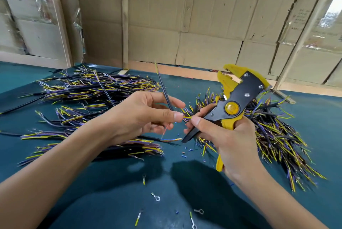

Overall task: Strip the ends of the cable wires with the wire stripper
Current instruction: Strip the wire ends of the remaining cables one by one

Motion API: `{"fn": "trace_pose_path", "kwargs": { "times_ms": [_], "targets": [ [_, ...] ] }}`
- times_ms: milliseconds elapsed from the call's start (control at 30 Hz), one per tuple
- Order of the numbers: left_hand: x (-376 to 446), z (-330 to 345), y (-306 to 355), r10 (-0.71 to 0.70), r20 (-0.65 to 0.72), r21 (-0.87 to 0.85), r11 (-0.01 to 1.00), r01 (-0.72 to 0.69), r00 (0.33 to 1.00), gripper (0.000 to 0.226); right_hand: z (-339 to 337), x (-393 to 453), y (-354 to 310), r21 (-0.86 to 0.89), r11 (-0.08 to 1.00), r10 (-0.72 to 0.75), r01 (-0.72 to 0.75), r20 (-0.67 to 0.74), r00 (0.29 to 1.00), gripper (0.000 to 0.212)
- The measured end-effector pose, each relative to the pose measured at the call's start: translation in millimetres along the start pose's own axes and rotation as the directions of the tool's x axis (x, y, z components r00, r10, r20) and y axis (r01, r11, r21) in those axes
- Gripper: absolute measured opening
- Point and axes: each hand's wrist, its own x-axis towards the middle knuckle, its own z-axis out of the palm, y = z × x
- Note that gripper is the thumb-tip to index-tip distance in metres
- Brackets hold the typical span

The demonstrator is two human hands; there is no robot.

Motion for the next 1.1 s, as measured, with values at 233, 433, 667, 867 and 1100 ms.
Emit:
{"fn": "trace_pose_path", "kwargs": {
  "times_ms": [233, 433, 667, 867, 1100],
  "targets": [
    [-4, -5, 1, -0.129, 0.068, 0.125, 0.985, 0.12, 0.989, 0.034, 4, 0, 0, 0.113, 0.989, 0.09, -0.097, 0.071, 0.993, 0.015],
    [-3, -11, 2, 0.032, 0.018, 0.124, 0.992, -0.034, 0.999, 0.031, 2, -1, -1, 0.185, 0.973, 0.124, -0.139, 0.092, 0.988, 0.006],
    [0, -22, 8, 0.226, -0.064, -0.188, 0.954, -0.234, 0.972, 0.033, -3, -1, -6, 0.116, 0.938, 0.276, -0.326, 0.315, 0.908, 0.007],
    [-2, -20, 11, 0.223, -0.058, -0.23, 0.946, -0.23, 0.973, 0.028, 2, -8, -6, 0.049, 0.944, 0.271, -0.325, 0.445, 0.854, 0.008],
    [-3, -17, 11, 0.196, -0.024, -0.23, 0.953, -0.196, 0.98, 0.028, 2, -9, -8, 0.019, 0.953, 0.26, -0.303, 0.464, 0.847, 0.008]
  ]
}}
